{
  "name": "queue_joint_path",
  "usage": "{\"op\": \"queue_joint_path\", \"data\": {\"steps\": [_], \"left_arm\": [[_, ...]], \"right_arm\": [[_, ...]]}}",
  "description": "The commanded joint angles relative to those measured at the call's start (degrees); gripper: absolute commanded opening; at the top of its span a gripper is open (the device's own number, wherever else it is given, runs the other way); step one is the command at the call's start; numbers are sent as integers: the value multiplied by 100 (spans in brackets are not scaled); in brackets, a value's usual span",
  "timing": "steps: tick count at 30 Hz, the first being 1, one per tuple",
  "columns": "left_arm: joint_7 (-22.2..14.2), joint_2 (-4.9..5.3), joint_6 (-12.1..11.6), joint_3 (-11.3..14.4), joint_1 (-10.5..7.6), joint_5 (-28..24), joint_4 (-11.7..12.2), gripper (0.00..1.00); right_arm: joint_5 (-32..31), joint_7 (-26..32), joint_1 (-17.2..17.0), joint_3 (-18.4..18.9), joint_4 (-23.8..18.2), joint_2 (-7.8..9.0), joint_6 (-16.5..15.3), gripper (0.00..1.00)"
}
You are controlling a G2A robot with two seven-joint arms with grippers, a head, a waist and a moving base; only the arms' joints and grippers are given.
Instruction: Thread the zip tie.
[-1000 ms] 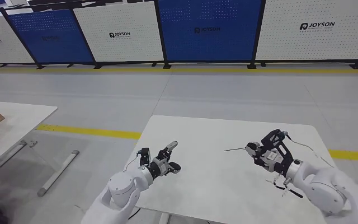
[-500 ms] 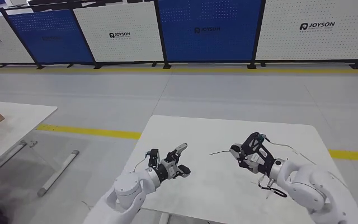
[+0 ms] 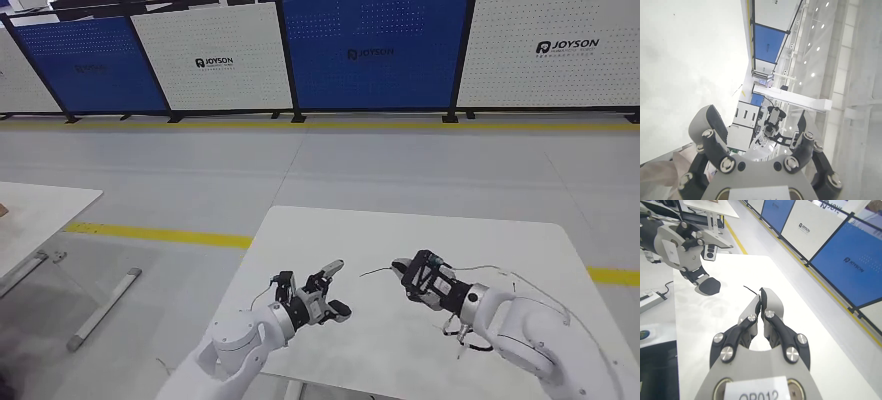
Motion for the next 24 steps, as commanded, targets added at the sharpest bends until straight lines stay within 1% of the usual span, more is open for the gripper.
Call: {"op": "queue_joint_path", "data": {"steps": [1,12,14,17,19,22,24], "left_arm": [[153,25,0,54,-83,-319,62,100],[153,25,0,54,-83,-319,62,100],[156,21,-6,75,-83,-337,69,100],[312,-7,0,196,-162,-508,95,100],[437,-25,0,273,-226,-737,117,100],[535,-26,0,385,-309,-1060,164,100],[628,-4,0,504,-400,-1287,217,100]], "right_arm": [[-46,-22,70,-105,25,-4,0,0],[-68,-25,63,-103,27,-5,11,0],[-342,-58,43,-119,-23,-21,0,0],[-876,-128,88,-295,-113,-58,0,0],[-1185,-138,183,-472,-160,-90,0,0],[-1443,-110,359,-701,-156,-126,0,0],[-1482,-125,497,-885,-121,-150,0,0]]}}
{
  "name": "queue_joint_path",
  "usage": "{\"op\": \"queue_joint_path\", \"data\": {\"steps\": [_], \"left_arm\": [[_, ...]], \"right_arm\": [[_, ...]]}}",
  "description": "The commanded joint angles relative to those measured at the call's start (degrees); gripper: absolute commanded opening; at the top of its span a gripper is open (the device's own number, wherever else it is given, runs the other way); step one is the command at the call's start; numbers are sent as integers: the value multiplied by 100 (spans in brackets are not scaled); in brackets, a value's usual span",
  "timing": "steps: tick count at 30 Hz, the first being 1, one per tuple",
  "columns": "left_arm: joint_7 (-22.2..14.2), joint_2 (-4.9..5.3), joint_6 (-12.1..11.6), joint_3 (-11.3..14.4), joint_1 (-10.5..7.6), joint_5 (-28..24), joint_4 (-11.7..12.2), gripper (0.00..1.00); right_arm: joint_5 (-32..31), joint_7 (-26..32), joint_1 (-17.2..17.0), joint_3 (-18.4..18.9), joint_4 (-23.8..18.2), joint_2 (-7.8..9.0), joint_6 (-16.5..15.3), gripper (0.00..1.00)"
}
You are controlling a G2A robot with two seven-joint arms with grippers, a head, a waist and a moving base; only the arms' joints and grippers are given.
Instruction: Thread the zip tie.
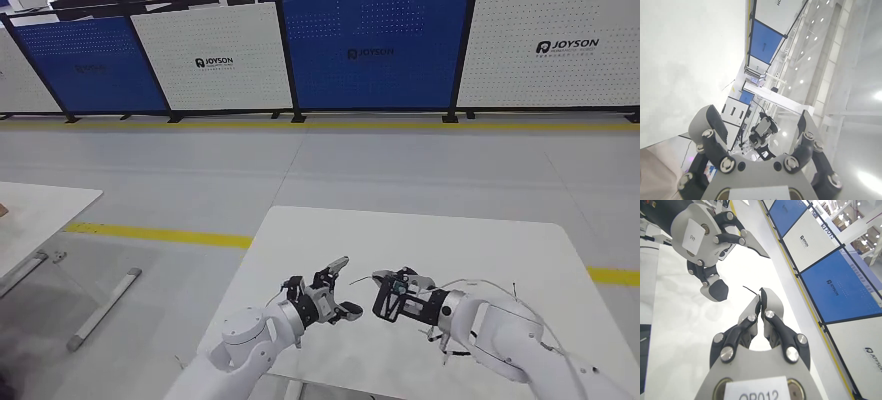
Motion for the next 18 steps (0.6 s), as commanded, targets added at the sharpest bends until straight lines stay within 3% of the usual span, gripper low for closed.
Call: {"op": "queue_joint_path", "data": {"steps": [1,12,14,18], "left_arm": [[109,25,0,104,-97,-189,43,100],[141,28,-16,116,-118,-216,56,100],[208,10,-125,100,-132,-326,93,100],[462,-22,-91,90,-233,-512,160,100]], "right_arm": [[28,-43,102,-123,22,-14,0,0],[28,-43,102,-123,22,-14,0,0],[0,-42,77,-125,23,-16,0,0],[-404,182,18,-96,-100,-14,0,0]]}}
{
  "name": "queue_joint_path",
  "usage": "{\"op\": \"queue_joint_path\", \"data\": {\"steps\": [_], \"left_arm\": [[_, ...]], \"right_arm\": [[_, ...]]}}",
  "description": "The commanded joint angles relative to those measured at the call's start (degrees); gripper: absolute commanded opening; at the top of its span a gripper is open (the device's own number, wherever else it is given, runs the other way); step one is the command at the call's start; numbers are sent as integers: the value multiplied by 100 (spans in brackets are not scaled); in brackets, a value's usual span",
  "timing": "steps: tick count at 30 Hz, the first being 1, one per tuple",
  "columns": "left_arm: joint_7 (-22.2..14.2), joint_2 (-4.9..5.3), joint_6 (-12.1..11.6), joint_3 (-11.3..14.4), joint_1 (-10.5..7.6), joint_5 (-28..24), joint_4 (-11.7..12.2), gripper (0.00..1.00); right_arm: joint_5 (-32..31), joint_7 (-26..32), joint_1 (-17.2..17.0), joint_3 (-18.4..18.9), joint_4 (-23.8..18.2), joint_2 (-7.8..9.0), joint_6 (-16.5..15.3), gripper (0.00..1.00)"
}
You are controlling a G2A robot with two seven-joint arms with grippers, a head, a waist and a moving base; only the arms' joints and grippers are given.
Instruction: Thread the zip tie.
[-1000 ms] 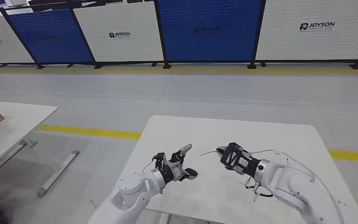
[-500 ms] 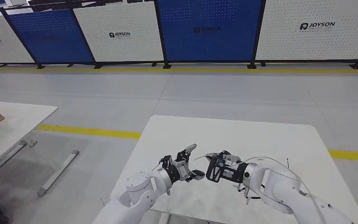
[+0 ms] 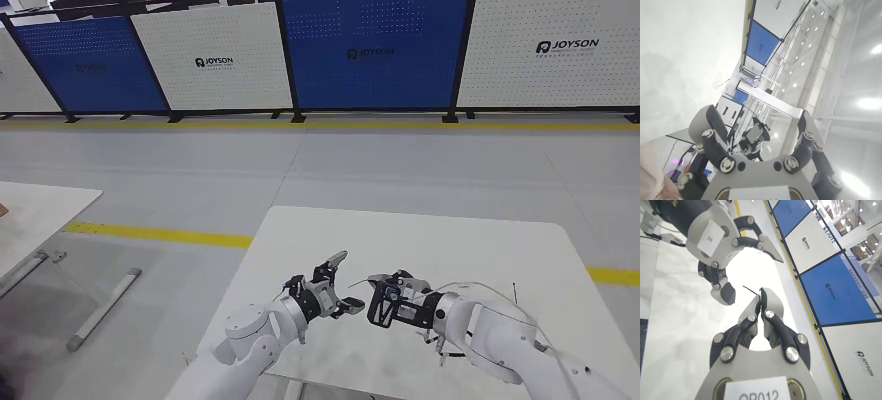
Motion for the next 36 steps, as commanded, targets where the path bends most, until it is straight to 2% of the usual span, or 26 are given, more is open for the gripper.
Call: {"op": "queue_joint_path", "data": {"steps": [1,11,16,17,18,20,21,22,27,36], "left_arm": [[98,-11,45,28,-44,14,20,100],[125,-14,57,52,-60,83,22,100],[-19,-27,53,95,-80,74,68,100],[-46,-28,88,97,-80,52,73,49],[-57,-29,112,90,-84,32,77,31],[-35,-30,112,90,-80,11,70,22],[-24,-31,112,93,-79,-5,64,3],[-3,-32,112,100,-78,-32,60,0],[8,-27,112,178,-103,-240,89,1],[64,51,112,281,-185,-409,99,0]], "right_arm": [[-109,68,-18,27,-84,9,0,0],[-179,54,-27,61,-141,34,0,0],[-179,54,-27,61,-141,34,0,0],[-179,54,-27,61,-141,34,0,0],[-179,54,-27,61,-141,34,0,0],[-179,54,-27,61,-141,34,0,0],[-179,54,-27,61,-141,34,0,0],[-179,54,-27,61,-141,34,0,0],[-179,54,-27,61,-141,34,0,0],[-179,54,-27,61,-141,34,0,0]]}}
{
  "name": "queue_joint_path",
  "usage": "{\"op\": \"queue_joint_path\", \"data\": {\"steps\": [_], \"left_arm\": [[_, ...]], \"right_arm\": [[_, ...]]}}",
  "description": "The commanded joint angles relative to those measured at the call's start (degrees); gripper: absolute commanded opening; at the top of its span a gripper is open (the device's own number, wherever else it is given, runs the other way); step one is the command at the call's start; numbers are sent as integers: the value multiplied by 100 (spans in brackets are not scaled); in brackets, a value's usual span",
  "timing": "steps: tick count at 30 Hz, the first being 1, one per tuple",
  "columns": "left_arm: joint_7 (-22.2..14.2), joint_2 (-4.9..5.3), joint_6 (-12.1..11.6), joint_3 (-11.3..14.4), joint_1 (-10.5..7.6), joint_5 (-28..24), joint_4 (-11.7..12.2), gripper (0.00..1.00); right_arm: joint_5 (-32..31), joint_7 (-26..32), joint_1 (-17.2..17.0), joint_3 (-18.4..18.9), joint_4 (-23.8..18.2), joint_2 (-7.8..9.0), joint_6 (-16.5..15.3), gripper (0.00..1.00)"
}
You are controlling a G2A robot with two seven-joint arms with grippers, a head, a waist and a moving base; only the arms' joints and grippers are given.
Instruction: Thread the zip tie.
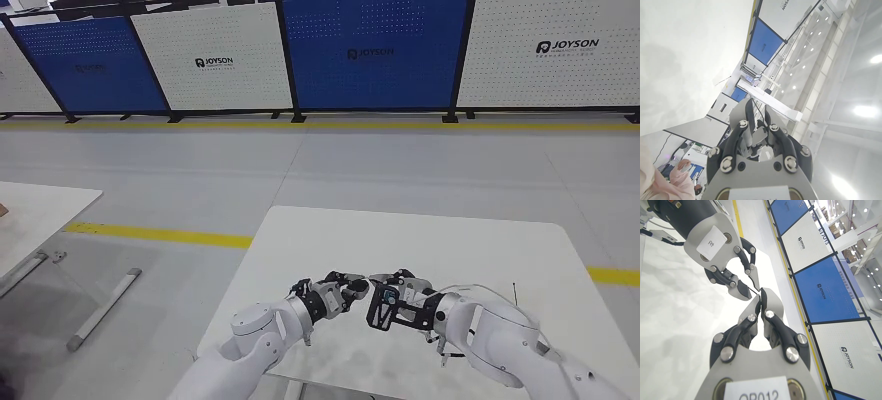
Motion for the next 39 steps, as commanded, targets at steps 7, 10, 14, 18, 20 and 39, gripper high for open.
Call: {"op": "queue_joint_path", "data": {"steps": [7,10,14,18,20,39], "left_arm": [[4,66,0,51,-21,-78,-18,0],[-16,90,0,60,-13,-75,-40,0],[-34,117,0,70,5,-66,-68,0],[-64,138,0,91,11,-73,-83,0],[-63,145,0,110,4,-78,-86,0],[290,113,-1553,321,199,2339,85,0]], "right_arm": [[0,0,0,0,0,0,0,0],[0,0,0,0,0,0,0,0],[-78,-54,-127,78,-3,-13,8,0],[-51,-93,-220,151,-24,-16,0,100],[0,-173,-257,191,-33,-3,0,100],[1837,-636,-1745,1764,-37,486,0,100]]}}
